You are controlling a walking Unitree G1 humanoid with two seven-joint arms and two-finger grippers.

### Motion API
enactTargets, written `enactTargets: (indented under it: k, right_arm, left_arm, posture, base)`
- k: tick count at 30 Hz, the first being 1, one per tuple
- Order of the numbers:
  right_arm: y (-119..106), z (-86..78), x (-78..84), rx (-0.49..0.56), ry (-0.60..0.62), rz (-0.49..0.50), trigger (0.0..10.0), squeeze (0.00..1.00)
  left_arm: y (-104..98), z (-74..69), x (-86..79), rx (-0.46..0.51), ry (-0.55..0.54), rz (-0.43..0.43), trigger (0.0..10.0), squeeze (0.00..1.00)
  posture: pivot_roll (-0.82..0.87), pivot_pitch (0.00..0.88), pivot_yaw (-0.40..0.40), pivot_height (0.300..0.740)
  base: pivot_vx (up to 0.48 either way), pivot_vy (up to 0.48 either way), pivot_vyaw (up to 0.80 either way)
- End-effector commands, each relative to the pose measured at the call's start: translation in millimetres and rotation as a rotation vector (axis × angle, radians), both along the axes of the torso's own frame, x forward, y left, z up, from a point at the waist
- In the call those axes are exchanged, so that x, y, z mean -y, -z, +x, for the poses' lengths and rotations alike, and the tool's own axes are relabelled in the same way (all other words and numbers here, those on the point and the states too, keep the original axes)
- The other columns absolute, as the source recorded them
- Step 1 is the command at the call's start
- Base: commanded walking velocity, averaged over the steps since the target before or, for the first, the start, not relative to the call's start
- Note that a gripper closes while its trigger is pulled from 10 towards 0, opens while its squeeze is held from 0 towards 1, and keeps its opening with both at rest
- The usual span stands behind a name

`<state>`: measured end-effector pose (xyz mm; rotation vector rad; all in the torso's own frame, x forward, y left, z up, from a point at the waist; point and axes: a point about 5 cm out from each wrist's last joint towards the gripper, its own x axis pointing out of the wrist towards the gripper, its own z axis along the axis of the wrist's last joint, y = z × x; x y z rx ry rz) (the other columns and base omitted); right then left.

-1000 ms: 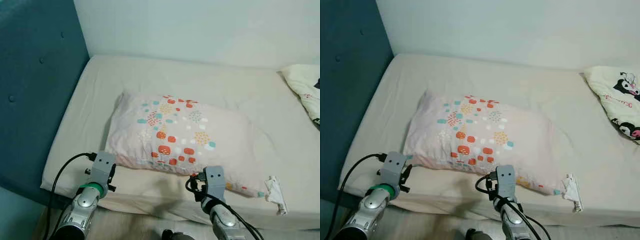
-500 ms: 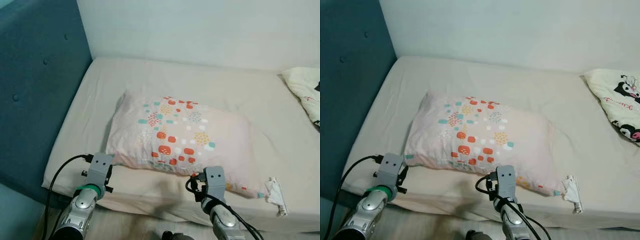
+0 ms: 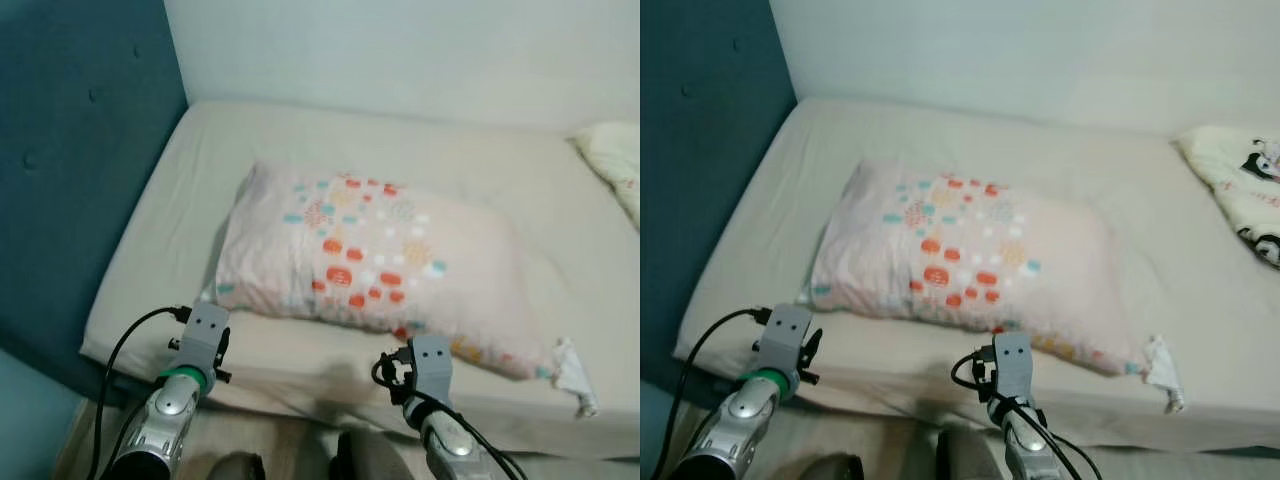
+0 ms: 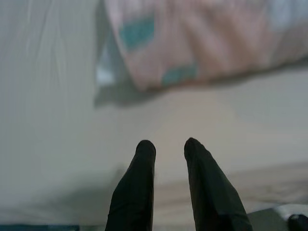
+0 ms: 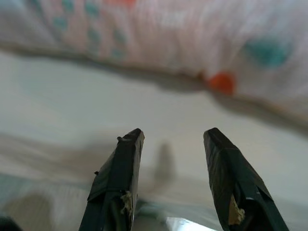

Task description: Clean up the room

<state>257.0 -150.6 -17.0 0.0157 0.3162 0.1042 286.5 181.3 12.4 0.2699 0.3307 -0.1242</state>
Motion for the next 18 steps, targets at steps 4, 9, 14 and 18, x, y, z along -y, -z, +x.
enactTargets:
  k: [4,9,14,18]
  right_arm:
    - [0.9,-1.8,4.2,0.001,0.010,-0.006,10.0,0.00]
    - [-11.1,8.2,6.7,0.069,0.023,0.015,10.0,0.00]
    - [-28.4,19.0,11.1,0.174,0.049,0.003,10.0,0.00]
    - [-50.4,28.8,21.0,0.303,0.138,0.006,10.0,0.00]
  left_arm:
    - [-0.5,-0.7,3.8,0.011,0.000,-0.006,10.0,0.00]
    - [-16.1,9.3,7.9,0.082,0.021,-0.008,10.0,0.00]
    - [-40.5,22.9,12.8,0.193,0.032,-0.011,10.0,0.00]
    - [-68.0,32.3,19.2,0.337,0.085,0.051,10.0,0.00]
  posture:
    - [0.04,0.094,0.026,0.585]
    - [0.04,0.096,0.030,0.585]
    - [0.05,0.101,0.031,0.585]
    - [0.04,0.106,0.030,0.585]
  base:
    - [0.000,0.000,0.00]
    - [0.000,0.000,0.00]
    - [0.000,0.000,0.00]
    - [0.000,0.000,0.00]
